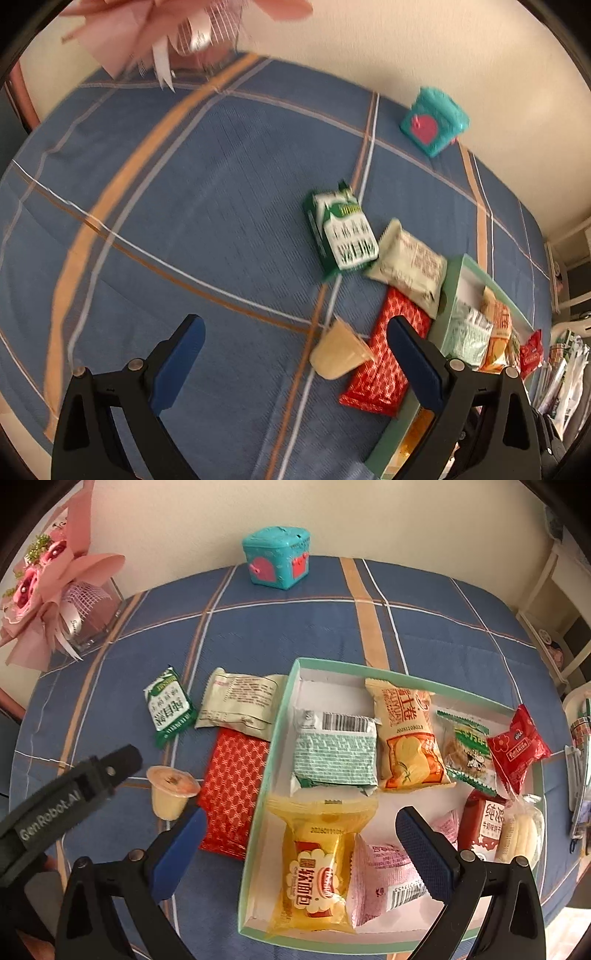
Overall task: Organize snacks
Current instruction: 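Lower the left tool around the beige pudding cup and close it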
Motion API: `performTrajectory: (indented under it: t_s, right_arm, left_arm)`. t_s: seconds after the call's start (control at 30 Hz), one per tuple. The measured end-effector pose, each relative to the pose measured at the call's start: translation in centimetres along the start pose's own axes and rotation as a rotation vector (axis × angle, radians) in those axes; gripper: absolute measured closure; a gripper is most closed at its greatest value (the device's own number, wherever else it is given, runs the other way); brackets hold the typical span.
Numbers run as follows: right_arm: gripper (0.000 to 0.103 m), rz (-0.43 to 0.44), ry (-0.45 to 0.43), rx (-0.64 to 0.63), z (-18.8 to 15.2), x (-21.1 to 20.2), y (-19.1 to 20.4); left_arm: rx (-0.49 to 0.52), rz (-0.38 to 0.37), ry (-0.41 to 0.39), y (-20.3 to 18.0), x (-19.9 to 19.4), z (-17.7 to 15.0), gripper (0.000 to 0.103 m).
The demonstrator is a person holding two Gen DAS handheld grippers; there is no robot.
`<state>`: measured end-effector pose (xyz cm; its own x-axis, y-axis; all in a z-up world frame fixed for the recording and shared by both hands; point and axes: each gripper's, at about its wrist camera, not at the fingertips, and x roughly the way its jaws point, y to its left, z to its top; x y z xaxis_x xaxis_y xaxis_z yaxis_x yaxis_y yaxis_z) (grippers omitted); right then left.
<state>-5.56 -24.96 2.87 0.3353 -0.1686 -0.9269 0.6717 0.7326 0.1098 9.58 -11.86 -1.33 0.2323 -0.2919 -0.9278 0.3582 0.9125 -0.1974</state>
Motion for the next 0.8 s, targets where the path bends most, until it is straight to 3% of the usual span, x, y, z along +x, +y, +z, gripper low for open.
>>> performTrajectory:
  t_s: [0.17, 0.27, 0.43, 0.6, 0.8]
  right_arm:
    - [0.000, -0.019, 0.008, 0.019, -0.1, 0.1, -1.0]
    - [0.000, -0.024, 0.013, 0.032, -0.2, 0.1, -1.5]
    - [0.000, -0.028, 0.015, 0.047, -0.1, 0.0, -2.1]
    - [0.000, -0.029, 0.018, 0.051, -0.1, 0.0, -2.2]
    - [0.000, -0.027, 0.028, 0.048, -0.1, 0.3, -2.1]
  left_arm:
    - [-0.039, -0.018, 0.059, 0.0, 1.4, -0.4, 0.007]
    - [-0.056, -0.045, 0.083, 0.1, 1.9, -0.6, 0.023]
    - [-0.078, -0.104, 0.110, -0.2, 2.5, -1.1, 0.035]
    - [-0.086, -0.151, 0.145, -0.7, 3.2, -1.6, 0.058]
    - [-0.074, -0.143, 0.138, -0.9, 3.0, -1.4, 0.060]
